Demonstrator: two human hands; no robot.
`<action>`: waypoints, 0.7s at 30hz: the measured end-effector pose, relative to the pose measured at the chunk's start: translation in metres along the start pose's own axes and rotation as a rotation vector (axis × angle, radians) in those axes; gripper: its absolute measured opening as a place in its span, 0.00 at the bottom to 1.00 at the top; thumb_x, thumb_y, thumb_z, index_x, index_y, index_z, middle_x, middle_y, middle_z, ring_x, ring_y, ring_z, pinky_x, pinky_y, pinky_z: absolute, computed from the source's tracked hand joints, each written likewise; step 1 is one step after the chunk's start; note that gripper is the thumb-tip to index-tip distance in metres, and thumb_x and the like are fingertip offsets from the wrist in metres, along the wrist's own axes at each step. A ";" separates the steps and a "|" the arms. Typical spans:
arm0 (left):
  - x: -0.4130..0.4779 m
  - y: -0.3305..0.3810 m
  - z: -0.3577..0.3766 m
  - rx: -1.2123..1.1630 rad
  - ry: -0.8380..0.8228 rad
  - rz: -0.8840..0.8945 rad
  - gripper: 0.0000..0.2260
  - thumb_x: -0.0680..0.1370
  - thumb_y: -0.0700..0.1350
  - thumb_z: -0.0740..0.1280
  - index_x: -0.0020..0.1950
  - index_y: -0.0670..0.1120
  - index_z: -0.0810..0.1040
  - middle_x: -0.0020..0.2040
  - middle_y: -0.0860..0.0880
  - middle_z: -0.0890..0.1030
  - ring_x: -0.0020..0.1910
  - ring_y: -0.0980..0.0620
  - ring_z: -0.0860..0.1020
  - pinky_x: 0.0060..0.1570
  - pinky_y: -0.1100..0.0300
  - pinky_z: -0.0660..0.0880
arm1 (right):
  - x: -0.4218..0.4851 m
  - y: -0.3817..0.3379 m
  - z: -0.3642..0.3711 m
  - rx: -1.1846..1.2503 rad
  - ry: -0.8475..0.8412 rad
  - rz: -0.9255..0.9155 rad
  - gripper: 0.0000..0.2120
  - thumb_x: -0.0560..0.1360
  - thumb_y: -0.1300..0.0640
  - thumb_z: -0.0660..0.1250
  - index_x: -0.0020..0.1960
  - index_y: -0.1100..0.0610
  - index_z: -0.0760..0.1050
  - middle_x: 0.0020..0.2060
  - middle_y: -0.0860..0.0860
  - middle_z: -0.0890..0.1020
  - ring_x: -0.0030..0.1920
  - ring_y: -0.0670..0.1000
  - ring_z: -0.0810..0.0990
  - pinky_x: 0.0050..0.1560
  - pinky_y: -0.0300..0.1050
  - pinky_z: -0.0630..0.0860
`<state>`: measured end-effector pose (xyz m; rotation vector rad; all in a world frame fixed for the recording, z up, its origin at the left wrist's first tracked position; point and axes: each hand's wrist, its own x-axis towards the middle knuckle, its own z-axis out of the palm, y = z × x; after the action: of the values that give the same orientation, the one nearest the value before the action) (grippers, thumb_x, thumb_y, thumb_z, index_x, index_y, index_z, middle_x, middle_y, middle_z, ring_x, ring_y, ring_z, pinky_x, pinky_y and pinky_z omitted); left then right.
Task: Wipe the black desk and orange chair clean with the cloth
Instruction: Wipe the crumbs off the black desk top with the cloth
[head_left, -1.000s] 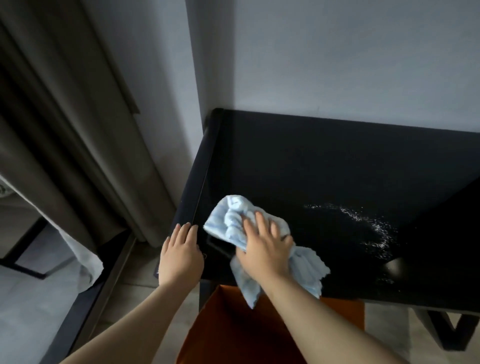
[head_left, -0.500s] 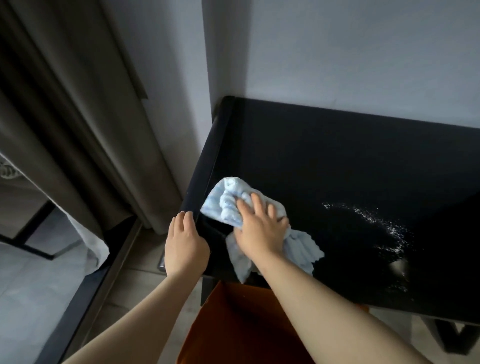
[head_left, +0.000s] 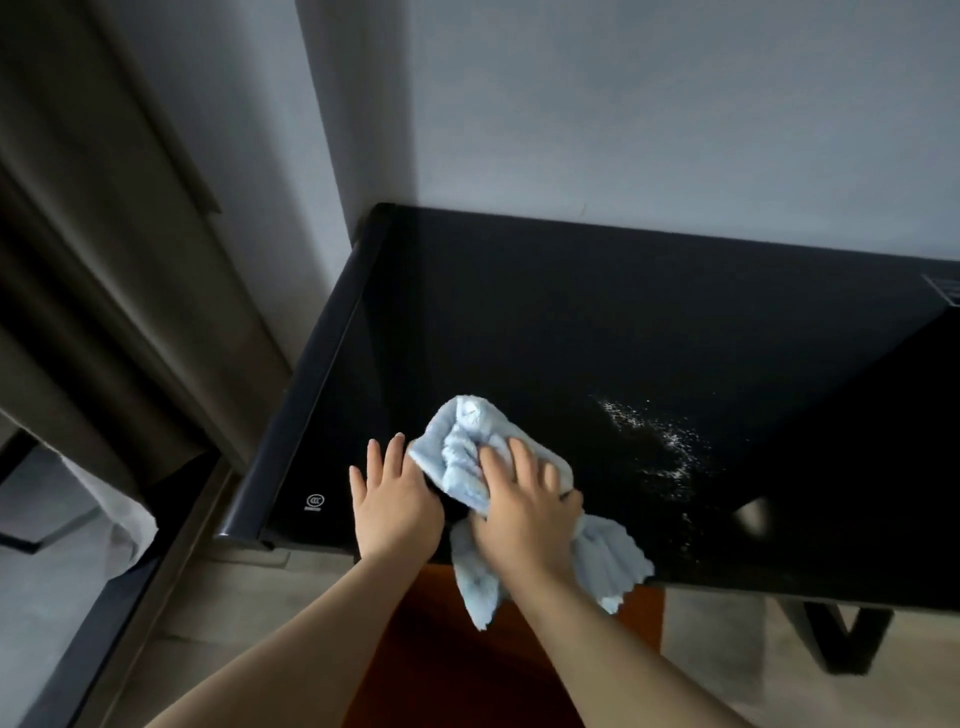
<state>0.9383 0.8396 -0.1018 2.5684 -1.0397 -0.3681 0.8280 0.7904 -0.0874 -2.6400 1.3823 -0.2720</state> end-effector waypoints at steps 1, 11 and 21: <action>-0.003 0.005 0.003 0.001 0.014 -0.017 0.25 0.79 0.43 0.52 0.76 0.49 0.53 0.78 0.51 0.50 0.76 0.48 0.42 0.73 0.49 0.40 | -0.002 0.015 -0.003 0.004 0.020 0.011 0.24 0.70 0.49 0.67 0.66 0.46 0.70 0.67 0.49 0.71 0.60 0.58 0.72 0.51 0.55 0.66; -0.064 0.101 0.052 0.054 0.047 -0.119 0.23 0.82 0.49 0.48 0.77 0.47 0.50 0.78 0.49 0.49 0.76 0.45 0.41 0.73 0.47 0.41 | -0.024 0.180 -0.045 -0.030 -0.038 0.072 0.25 0.74 0.48 0.64 0.70 0.44 0.63 0.70 0.45 0.63 0.66 0.53 0.65 0.56 0.52 0.66; -0.076 0.167 0.072 0.165 -0.058 -0.179 0.27 0.81 0.56 0.50 0.77 0.46 0.51 0.78 0.50 0.48 0.76 0.45 0.42 0.71 0.39 0.46 | 0.024 0.292 -0.105 0.365 0.363 0.375 0.19 0.70 0.53 0.65 0.61 0.54 0.72 0.61 0.56 0.75 0.54 0.63 0.75 0.51 0.60 0.74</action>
<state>0.7554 0.7657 -0.0909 2.8247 -0.8956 -0.4211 0.5843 0.6005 -0.0455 -2.0566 1.7023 -0.8893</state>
